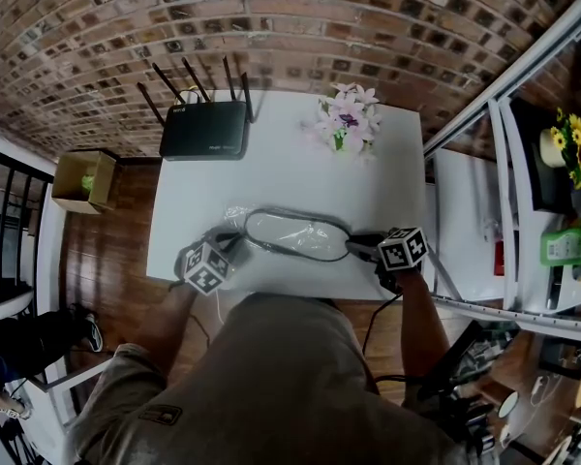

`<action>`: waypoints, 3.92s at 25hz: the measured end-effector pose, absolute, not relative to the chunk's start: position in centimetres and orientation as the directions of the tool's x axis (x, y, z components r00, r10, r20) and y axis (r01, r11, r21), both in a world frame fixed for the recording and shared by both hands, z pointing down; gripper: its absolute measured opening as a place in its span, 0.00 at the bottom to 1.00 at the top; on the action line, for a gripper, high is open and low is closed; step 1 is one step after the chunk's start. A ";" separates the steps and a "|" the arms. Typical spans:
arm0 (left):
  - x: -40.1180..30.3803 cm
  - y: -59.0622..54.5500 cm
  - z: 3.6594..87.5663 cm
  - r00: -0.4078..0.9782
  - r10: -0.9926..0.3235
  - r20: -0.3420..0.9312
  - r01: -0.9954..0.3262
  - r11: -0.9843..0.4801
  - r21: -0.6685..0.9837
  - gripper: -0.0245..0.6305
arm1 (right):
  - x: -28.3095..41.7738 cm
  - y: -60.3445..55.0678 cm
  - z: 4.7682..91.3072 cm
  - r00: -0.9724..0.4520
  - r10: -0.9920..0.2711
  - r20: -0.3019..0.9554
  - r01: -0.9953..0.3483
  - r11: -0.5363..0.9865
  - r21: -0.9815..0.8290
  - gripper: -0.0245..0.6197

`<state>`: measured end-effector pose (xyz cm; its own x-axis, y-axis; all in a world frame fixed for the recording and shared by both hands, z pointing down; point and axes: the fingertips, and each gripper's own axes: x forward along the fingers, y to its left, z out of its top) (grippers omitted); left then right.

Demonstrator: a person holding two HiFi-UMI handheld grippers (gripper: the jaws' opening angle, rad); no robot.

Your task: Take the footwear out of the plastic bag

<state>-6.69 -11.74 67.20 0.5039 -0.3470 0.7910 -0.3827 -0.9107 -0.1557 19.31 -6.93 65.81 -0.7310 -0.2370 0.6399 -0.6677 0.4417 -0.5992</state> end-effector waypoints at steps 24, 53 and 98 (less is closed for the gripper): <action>-10.3 -12.1 67.3 0.474 -0.377 0.796 -0.435 -0.886 -0.160 0.06 | 18.3 -6.3 65.8 -0.592 -0.136 0.795 -0.616 0.712 -0.337 0.69; -11.3 -12.3 67.4 0.479 -0.360 0.800 -0.438 -0.889 -0.138 0.06 | 17.7 -5.3 68.1 -0.244 -0.107 0.964 -0.383 0.924 0.006 0.76; -9.1 -11.8 67.4 0.480 -0.334 0.811 -0.328 -0.926 -0.188 0.09 | 16.5 -7.5 66.4 -0.330 0.137 0.934 -0.240 0.945 -0.223 0.44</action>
<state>-9.07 -11.78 67.37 0.4797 -0.3342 0.8113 -0.3276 -0.9260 -0.1877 16.48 -7.50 66.38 -0.3304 0.1369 0.9339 -0.2402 0.9447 -0.2234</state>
